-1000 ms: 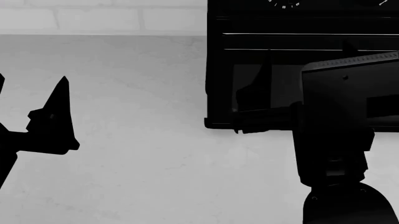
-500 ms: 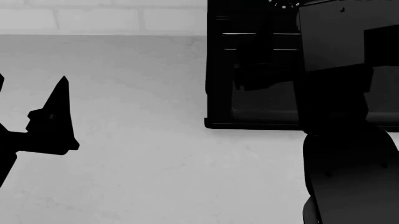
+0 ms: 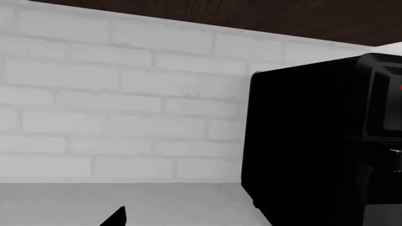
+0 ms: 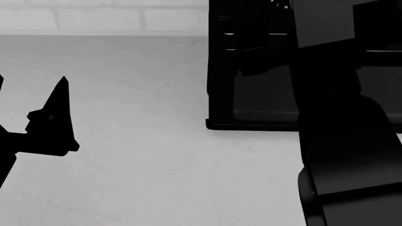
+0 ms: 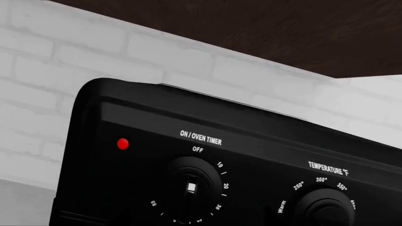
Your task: Turn on the toaster oven by setting the timer.
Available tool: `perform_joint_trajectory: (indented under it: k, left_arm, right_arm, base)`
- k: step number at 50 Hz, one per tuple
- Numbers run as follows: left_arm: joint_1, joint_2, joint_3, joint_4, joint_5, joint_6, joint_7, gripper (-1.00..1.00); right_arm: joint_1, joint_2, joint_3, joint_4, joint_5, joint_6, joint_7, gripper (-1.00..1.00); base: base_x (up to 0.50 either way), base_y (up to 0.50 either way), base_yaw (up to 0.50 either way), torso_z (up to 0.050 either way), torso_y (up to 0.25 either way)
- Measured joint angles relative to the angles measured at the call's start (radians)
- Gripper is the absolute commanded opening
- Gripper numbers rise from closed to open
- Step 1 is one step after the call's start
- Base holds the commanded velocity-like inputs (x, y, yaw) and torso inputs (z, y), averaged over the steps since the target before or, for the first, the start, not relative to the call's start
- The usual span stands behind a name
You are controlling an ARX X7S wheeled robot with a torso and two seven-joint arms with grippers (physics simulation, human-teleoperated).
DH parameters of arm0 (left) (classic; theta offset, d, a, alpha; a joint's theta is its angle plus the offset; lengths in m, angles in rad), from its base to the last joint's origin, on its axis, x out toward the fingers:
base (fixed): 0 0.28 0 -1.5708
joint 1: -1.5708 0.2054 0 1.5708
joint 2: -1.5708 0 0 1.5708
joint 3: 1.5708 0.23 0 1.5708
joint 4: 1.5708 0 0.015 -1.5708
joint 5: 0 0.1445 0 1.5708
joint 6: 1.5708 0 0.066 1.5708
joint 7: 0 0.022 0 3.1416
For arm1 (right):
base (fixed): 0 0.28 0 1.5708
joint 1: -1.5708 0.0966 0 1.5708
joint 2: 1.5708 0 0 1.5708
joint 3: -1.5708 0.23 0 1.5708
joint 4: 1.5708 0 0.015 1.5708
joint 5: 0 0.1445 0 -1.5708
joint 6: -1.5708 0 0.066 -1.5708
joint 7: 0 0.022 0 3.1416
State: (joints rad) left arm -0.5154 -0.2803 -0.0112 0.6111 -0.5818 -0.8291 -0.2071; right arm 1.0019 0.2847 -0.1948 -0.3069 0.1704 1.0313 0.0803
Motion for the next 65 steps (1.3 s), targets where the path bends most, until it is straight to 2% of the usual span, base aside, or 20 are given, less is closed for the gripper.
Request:
perform_joint_trajectory:
  k: [46,47,65]
  left_arm:
    - [0.001,-0.013,0.013,-0.024,-0.006,0.030,-0.008,1.00]
    - [0.001,-0.013,0.013,-0.024,-0.006,0.031,-0.008,1.00]
    - [0.002,-0.018,0.024,-0.025,-0.009,0.036,-0.014,1.00]
  right_arm:
    - [0.056,-0.014,-0.043,0.174,-0.004,-0.099,-0.009,1.00]
    - [0.057,-0.015,-0.044,0.175,-0.004,-0.100,-0.010,-1.00]
    - [0.057,-0.002,-0.049,0.159,0.035,-0.083,0.018,-1.00]
  base:
    - [0.00,0.00,0.00,0.000,0.000]
    - [0.00,0.00,0.00,0.000,0.000]
    - [0.01,0.00,0.00,0.000,0.000]
